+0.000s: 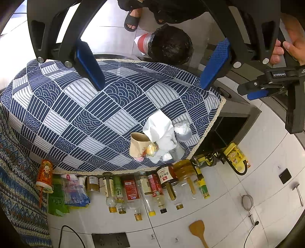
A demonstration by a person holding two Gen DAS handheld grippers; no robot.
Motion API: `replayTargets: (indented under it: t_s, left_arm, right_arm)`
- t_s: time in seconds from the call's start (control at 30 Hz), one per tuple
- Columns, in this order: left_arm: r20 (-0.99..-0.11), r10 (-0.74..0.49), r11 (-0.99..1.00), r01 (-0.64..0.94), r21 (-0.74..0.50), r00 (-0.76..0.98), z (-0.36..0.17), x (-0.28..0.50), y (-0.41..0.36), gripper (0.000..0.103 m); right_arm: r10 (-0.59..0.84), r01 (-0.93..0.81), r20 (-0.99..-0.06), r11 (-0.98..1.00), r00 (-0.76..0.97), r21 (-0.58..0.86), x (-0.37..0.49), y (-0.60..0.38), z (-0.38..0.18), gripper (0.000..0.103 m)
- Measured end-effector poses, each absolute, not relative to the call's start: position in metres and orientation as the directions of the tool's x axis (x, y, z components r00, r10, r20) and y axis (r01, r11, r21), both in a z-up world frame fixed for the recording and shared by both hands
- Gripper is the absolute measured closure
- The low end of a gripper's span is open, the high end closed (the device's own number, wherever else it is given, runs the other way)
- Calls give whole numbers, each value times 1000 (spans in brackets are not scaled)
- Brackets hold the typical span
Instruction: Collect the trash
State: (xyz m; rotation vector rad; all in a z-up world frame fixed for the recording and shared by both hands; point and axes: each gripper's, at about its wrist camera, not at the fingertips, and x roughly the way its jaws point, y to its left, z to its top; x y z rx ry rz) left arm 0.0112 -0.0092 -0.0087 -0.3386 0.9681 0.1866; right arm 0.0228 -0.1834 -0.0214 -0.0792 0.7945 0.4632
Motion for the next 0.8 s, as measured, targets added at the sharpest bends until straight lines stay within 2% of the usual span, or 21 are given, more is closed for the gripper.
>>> replayTargets:
  t_s: [0.8]
  left_arm:
    - [-839,-34,935,-279,-218,542,1,8,2,7]
  right_arm:
    - [351,-402,-720,909,599,108,14,-171,-17,4]
